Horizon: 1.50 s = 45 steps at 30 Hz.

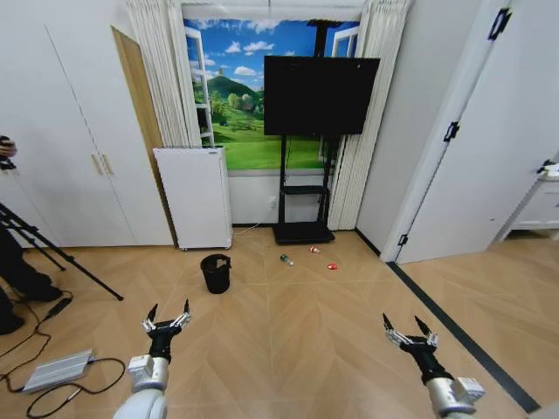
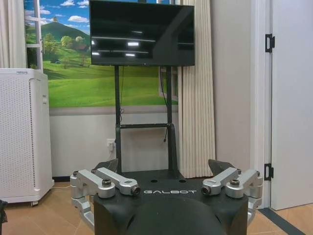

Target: Pick up the trash bin and place the garbage on the floor into it.

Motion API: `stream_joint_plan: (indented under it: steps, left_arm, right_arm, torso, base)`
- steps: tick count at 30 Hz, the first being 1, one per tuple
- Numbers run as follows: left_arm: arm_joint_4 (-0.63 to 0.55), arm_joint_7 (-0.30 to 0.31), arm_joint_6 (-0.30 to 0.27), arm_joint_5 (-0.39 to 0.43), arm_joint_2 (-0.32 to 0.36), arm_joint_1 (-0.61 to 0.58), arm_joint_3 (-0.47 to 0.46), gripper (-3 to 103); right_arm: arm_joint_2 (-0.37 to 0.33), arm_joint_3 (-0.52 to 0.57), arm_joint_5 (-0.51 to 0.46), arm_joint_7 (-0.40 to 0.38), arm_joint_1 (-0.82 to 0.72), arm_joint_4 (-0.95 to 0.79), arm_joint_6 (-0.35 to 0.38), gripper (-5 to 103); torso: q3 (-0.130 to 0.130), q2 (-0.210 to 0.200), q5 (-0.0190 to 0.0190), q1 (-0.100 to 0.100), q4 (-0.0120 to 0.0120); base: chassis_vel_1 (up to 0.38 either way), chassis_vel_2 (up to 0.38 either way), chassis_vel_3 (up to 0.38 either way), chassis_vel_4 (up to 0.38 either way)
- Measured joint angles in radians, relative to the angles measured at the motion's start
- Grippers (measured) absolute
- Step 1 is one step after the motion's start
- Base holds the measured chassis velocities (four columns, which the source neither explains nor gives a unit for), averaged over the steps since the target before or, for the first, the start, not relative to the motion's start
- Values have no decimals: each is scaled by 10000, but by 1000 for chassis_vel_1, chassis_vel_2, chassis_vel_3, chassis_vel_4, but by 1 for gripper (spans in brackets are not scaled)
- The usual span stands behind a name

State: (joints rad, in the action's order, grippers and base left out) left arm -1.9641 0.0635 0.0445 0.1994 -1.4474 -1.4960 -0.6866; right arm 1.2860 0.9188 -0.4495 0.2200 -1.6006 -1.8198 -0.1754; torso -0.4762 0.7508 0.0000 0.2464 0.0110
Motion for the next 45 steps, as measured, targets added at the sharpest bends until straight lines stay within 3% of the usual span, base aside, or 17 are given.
stream_joint_plan:
  steps: [14,17,21,29,45]
  left_arm:
    - [-66,2,36,-23,-25,-117,11,99]
    - [-125,3,113,-86,-81,-235,19,99]
    - [-150,3,165,-93,-99,-298,-3,99]
    - [-85,1,276,-134,-170,-354,-35,102]
    - [145,-6,225,-130,-139,-109,6,99]
  right_arm:
    - [19,94,-29,102,-97,-1,-234,101]
    - [-21,144,-53,-78,-126,73,-144,90]
    - [-26,159,-55,-113,-168,106,-122,89]
    - [-33,87,-113,-47,-116,152,-130,97]
    - [-55,-64,-124,-39,162,235,52,100]
  torso:
    - [1,0,0,0,0]
    - [1,0,0,-1,1]
    - [1,1,0,-2,0]
    - [1,1,2,-2,-1]
    - [1,0,-1,0,1]
  base:
    - [0,0,0,0]
    - [0,0,0,0]
    - [-43,37,35,-18]
    - [-136,148,151,-137]
    - [-269,274,269,-271]
